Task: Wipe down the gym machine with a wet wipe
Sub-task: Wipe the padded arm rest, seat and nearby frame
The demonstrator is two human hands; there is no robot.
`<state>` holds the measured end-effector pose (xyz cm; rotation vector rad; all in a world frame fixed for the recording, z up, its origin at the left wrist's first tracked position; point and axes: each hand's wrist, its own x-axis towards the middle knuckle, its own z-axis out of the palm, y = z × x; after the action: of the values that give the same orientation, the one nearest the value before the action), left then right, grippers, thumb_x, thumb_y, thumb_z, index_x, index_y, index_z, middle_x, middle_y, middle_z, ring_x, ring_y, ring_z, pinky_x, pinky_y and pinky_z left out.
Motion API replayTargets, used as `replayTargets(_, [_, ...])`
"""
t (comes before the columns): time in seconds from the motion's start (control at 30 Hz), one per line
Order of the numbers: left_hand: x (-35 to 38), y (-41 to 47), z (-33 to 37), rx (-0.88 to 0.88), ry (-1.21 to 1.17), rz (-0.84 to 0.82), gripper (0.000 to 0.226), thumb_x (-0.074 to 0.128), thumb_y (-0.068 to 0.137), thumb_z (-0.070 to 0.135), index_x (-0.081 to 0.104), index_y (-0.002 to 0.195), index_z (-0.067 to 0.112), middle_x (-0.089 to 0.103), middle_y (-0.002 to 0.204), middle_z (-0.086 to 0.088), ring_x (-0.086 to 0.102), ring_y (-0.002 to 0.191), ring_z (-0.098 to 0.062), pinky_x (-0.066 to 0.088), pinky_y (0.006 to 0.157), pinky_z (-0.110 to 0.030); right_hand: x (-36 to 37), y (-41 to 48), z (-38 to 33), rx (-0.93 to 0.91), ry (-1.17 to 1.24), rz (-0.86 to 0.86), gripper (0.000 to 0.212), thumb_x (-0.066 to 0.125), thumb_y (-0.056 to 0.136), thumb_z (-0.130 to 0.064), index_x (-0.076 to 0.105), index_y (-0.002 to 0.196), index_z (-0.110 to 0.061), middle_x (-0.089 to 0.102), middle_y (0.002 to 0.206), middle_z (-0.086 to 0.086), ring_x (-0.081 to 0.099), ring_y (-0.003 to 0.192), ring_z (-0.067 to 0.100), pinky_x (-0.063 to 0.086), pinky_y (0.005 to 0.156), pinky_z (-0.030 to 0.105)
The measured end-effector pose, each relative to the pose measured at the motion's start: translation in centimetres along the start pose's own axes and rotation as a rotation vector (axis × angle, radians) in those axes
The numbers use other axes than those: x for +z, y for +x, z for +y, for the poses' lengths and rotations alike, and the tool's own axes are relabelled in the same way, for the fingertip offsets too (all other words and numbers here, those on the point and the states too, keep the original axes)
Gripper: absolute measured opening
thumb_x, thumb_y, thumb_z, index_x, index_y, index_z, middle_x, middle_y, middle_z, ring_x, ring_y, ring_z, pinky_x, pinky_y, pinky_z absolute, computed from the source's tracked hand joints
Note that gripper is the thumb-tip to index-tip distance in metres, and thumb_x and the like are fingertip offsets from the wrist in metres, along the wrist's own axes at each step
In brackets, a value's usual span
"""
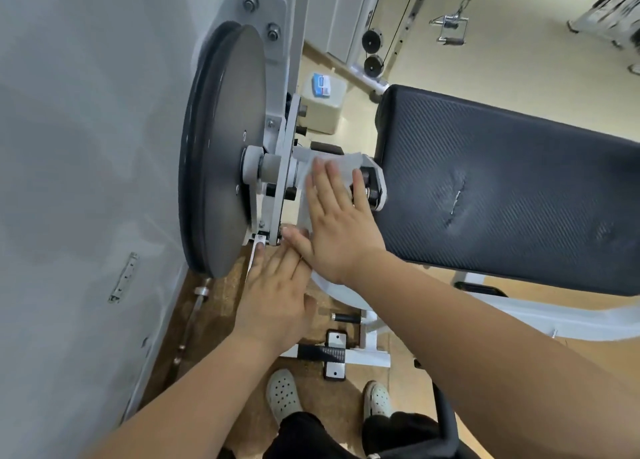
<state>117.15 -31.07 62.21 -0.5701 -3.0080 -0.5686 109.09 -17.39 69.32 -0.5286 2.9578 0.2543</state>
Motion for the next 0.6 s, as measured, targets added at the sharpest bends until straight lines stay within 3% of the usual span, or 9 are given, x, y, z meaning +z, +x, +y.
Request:
replayTargets(0.1, [-0.1,0.0,-0.2,0.023,0.004,0.022,0.077,0.043,0.077,0.029,0.045,0.151,0.010,0.038,0.162,-0.005,0.027,0.152,-0.021,0.000,0.127,-0.046,0.0,-0.4,0.6,-0.087,-0.038,-0.022,0.090,0.000,0.100,-0.071,-0.008,0.163,-0.007,-0.022,0.169,0.012,-0.025,0.156,0.026,-0.019,0.122,0.056])
replayTargets(0.2, [0.0,0.1,-0.4,0.048,-0.002,0.040,0.061,0.061,0.072,0.022,0.059,0.132,0.011,0.050,0.152,-0.007,0.033,0.148,-0.022,0.006,0.125,-0.049,-1.6,0.9,2.1,-0.169,-0.193,-0.012,0.094,-0.004,0.097,-0.074,-0.011,0.162,-0.007,-0.020,0.170,0.013,-0.021,0.157,0.028,-0.016,0.124,0.055])
replayTargets(0.27, [0.0,0.2,-0.6,0.052,-0.004,0.049,0.051,0.065,0.069,0.019,0.061,0.120,0.012,0.048,0.153,-0.008,0.033,0.148,-0.022,0.012,0.123,-0.050,-3.0,2.5,2.8,-0.106,-0.194,0.022,0.095,-0.003,0.096,-0.074,-0.013,0.162,-0.007,-0.020,0.170,0.014,-0.018,0.158,0.030,-0.012,0.125,0.055])
replayTargets(0.37, [-0.3,0.3,-0.7,0.050,-0.003,0.060,0.046,0.052,0.073,0.021,0.061,0.117,0.014,0.047,0.155,-0.007,0.036,0.148,-0.023,0.011,0.124,-0.048,-3.0,3.0,2.7,-0.037,-0.106,0.030,0.092,0.001,0.099,-0.071,-0.015,0.161,-0.005,-0.021,0.169,0.017,-0.018,0.157,0.034,-0.007,0.127,0.053])
replayTargets(0.47, [-0.5,0.3,-0.8,0.040,-0.042,0.024,0.052,0.044,0.075,0.026,0.062,0.122,0.015,0.056,0.144,-0.004,0.041,0.145,-0.022,0.010,0.126,-0.046,-0.6,0.7,1.3,-0.147,-0.114,-0.034,0.081,0.004,0.105,-0.060,-0.011,0.162,-0.004,-0.022,0.169,0.016,-0.022,0.156,0.034,-0.007,0.127,0.053])
replayTargets(0.6, [-0.8,0.2,-1.4,0.046,-0.138,0.025,0.056,0.047,0.077,0.026,0.061,0.130,0.013,0.051,0.152,-0.005,0.035,0.149,-0.021,0.007,0.128,-0.039,-0.3,-0.8,1.1,-0.191,0.328,-0.074,0.069,0.029,0.111,-0.040,-0.001,0.164,-0.007,-0.015,0.171,0.008,-0.012,0.159,0.022,0.003,0.129,0.040])
